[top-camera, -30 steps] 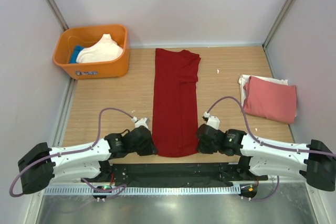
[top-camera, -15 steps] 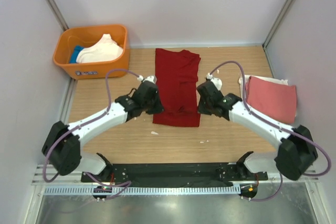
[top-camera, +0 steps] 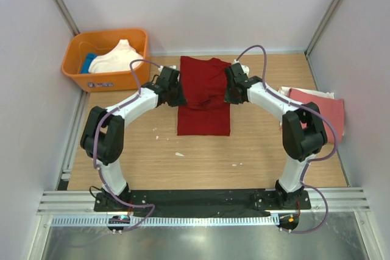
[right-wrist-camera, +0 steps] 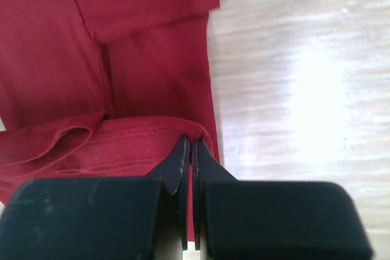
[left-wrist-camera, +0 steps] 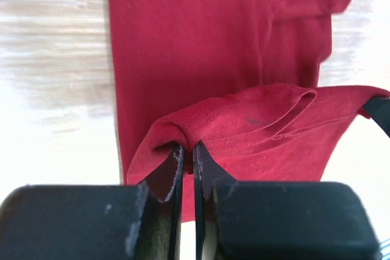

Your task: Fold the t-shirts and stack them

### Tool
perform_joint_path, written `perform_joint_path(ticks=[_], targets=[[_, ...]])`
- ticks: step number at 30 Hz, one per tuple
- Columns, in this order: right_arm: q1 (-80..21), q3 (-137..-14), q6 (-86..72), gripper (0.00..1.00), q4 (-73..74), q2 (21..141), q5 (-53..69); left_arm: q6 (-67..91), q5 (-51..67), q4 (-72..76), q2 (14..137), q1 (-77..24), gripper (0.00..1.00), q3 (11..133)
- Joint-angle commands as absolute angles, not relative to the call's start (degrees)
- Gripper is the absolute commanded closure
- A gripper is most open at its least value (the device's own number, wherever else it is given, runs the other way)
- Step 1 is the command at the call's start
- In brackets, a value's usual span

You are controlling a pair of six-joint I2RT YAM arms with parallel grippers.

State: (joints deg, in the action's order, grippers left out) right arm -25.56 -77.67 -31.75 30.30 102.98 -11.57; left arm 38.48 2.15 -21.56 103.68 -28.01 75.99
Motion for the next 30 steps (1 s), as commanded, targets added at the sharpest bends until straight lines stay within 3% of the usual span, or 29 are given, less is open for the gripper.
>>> perform_joint_path(ticks=[1, 18, 19, 21, 22, 23, 25, 30], targets=[[-24.52, -82.26, -29.97, 0.99, 29.62, 104.67, -9.85, 37.62, 4.92, -20.30, 104.32, -26.63, 1.00, 78.92], [-22.24, -91.58, -30.41, 0.98, 31.12, 112.94, -10.99, 38.23, 9.14, -18.98, 111.26, -23.64, 0.98, 85.51], [-22.06, -92.02, -30.76, 0.96, 30.77, 113.55, -10.55, 38.06, 8.88, -19.07, 111.62, -23.64, 0.80, 86.04], [-21.45, -92.81, -30.94, 0.68, 30.41, 114.17, -10.20, 37.36, 8.44, -19.07, 111.97, -23.20, 0.63, 86.48], [-21.18, -93.42, -31.46, 0.46, 30.76, 114.08, -11.41, 37.27, 8.44, -19.77, 112.06, -22.86, 0.45, 87.18], [-21.01, -93.17, -31.46, 0.41, 30.85, 113.56, -11.60, 37.18, 8.52, -20.12, 111.80, -22.33, 0.40, 87.27], [-21.01, -90.20, -31.55, 0.33, 29.98, 110.07, -11.60, 36.48, 8.79, -20.83, 109.62, -22.06, 0.32, 86.06], [-20.92, -77.72, -31.03, 0.36, 23.93, 99.86, -5.99, 34.72, 9.14, -20.30, 101.70, -22.15, 0.28, 77.71]])
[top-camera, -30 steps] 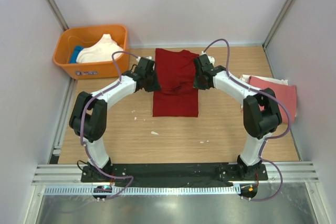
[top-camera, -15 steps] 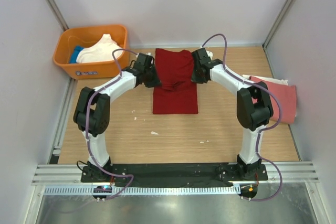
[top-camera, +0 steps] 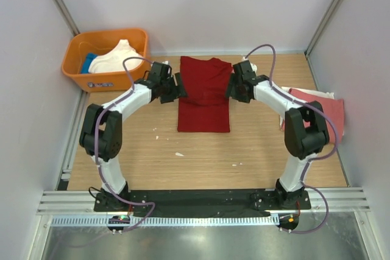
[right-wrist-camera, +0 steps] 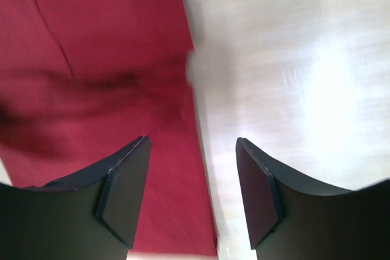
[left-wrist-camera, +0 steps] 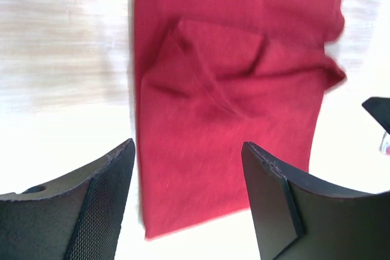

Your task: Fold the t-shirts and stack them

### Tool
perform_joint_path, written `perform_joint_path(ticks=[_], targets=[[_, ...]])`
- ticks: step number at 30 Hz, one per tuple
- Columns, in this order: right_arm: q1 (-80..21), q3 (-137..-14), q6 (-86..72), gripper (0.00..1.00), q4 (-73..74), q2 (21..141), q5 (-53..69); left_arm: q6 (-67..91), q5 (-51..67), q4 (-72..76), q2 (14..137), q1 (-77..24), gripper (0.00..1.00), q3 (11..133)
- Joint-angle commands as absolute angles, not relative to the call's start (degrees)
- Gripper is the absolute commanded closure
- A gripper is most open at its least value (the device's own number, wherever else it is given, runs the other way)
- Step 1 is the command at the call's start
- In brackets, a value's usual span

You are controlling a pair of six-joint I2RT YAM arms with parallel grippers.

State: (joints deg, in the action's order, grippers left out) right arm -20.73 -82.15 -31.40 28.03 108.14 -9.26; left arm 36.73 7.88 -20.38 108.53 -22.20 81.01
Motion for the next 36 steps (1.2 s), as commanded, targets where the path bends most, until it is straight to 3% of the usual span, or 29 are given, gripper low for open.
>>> perform_joint_path(ticks=[1, 7, 12, 16, 22, 30, 36], targets=[[-20.92, -72.91, -30.94, 0.37, 22.86, 98.45, -4.15, 34.80, 9.92, -19.17, 100.04, -22.24, 0.29, 73.52], [-21.00, -60.05, -30.32, 0.41, 18.11, 91.24, 4.38, 38.05, 11.95, -11.44, 90.27, -23.82, 0.32, 57.16], [-21.18, -54.50, -30.85, 0.45, 15.82, 88.86, 10.89, 39.20, 13.53, -9.59, 88.42, -26.28, 0.33, 51.69], [-21.09, -50.64, -31.55, 0.54, 15.30, 87.28, 11.77, 40.08, 13.71, -7.56, 87.81, -26.81, 0.35, 47.83], [-21.18, -46.94, -31.90, 0.66, 12.48, 87.89, 13.89, 40.43, 14.15, -4.84, 89.64, -26.89, 0.47, 45.70], [-21.18, -46.32, -32.60, 0.67, 10.29, 92.28, 13.71, 40.61, 13.19, -3.52, 93.08, -26.81, 0.43, 46.67], [-21.18, -46.93, -33.05, 0.82, 10.19, 94.83, 13.62, 40.52, 12.13, -4.22, 92.55, -26.72, 0.43, 46.58]])
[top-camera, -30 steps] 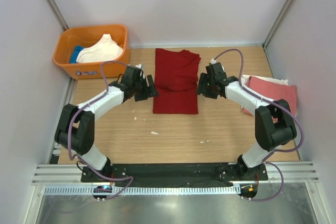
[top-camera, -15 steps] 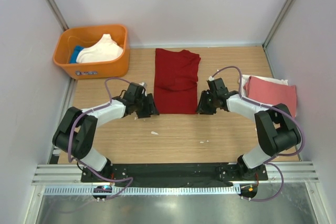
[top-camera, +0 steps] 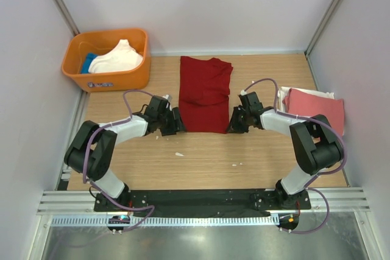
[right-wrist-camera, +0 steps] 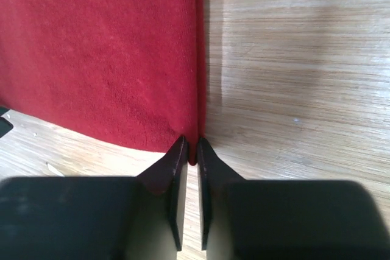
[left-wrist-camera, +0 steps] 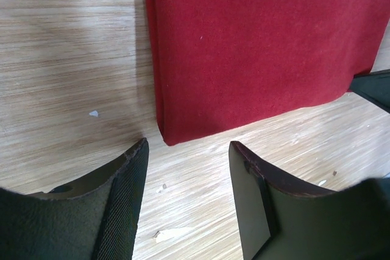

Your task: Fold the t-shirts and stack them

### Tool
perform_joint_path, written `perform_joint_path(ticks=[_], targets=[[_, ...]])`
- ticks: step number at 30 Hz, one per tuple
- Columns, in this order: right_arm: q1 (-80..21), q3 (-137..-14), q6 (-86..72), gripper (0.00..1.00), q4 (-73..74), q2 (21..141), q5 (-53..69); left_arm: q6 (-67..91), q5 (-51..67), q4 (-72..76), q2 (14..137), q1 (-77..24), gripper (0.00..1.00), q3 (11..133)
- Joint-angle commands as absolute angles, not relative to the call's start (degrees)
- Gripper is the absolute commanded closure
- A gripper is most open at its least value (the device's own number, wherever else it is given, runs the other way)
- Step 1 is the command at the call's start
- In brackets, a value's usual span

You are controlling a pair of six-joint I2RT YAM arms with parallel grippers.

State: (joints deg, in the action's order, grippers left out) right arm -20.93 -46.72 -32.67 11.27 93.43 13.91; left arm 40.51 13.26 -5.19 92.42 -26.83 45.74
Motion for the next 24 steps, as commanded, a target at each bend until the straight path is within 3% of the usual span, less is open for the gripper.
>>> perform_joint_path(ticks=[1, 6, 9, 14, 17, 20, 24], targets=[[-21.18, -46.67, -32.79, 0.85, 10.37, 94.75, 13.36, 40.34, 11.95, -4.39, 92.37, -26.72, 0.43, 46.58], [-21.09, -45.35, -32.70, 0.96, 10.11, 93.96, 12.83, 40.17, 11.87, -4.57, 92.37, -26.72, 0.52, 46.76], [-21.09, -45.09, -32.78, 0.97, 9.67, 93.87, 13.18, 40.51, 11.25, -4.57, 93.16, -26.63, 0.58, 46.85], [-21.18, -44.82, -32.96, 0.97, 9.40, 93.96, 13.27, 41.04, 11.07, -3.08, 95.09, -26.63, 0.58, 46.76], [-21.18, -45.09, -33.05, 0.98, 9.40, 93.96, 13.18, 41.22, 12.04, -1.67, 96.94, -26.63, 0.67, 47.19], [-21.18, -45.44, -33.13, 0.99, 9.75, 93.78, 13.18, 40.43, 12.57, -1.67, 98.61, -26.63, 1.00, 47.72], [-21.09, -47.88, -32.52, 0.99, 11.95, 91.94, 13.10, 40.43, 11.26, -2.81, 95.55, -26.72, 1.00, 47.90]])
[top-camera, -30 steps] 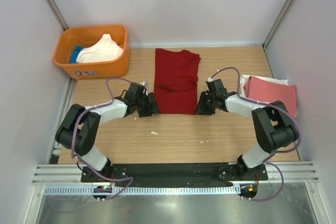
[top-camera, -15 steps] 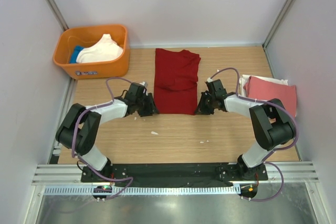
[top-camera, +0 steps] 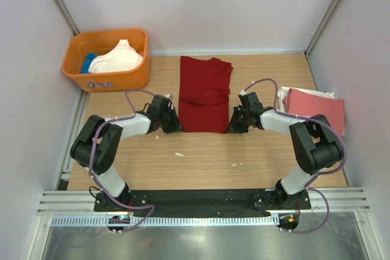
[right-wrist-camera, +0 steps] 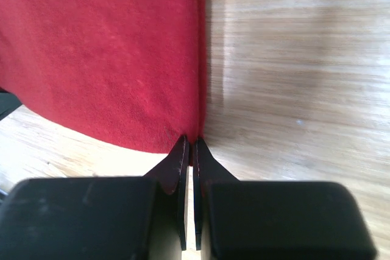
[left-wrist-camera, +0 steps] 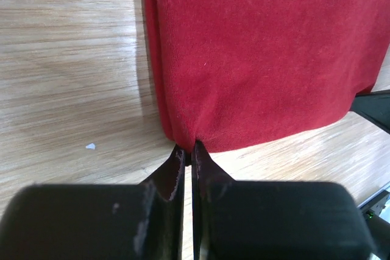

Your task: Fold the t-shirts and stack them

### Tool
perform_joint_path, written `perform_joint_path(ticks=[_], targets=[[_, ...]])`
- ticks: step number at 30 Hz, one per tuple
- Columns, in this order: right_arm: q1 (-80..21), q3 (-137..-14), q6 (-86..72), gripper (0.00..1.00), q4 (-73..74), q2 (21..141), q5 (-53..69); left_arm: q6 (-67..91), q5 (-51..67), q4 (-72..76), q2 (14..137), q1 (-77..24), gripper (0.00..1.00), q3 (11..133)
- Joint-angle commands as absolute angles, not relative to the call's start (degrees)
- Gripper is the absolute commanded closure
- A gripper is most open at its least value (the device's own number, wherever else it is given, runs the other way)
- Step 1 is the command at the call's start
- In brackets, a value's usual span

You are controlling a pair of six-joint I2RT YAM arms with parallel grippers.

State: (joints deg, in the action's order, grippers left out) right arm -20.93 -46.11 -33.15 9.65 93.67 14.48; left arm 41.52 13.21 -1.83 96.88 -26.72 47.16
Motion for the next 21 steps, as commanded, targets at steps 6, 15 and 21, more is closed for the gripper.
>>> perform_joint_path(ticks=[6, 15, 21], targets=[[-20.83, -61.16, -31.38, 0.99, 21.26, 90.36, 12.30, 37.53, 10.81, -15.37, 91.07, -26.54, 1.00, 59.49], [-20.74, -45.22, -33.31, 0.99, 18.04, 81.03, 12.38, 39.89, 12.20, -12.32, 83.40, -27.33, 1.00, 46.60], [-20.83, -36.48, -34.19, 0.99, 16.60, 76.40, 13.36, 42.01, 10.90, -8.26, 80.43, -31.11, 1.00, 38.24]])
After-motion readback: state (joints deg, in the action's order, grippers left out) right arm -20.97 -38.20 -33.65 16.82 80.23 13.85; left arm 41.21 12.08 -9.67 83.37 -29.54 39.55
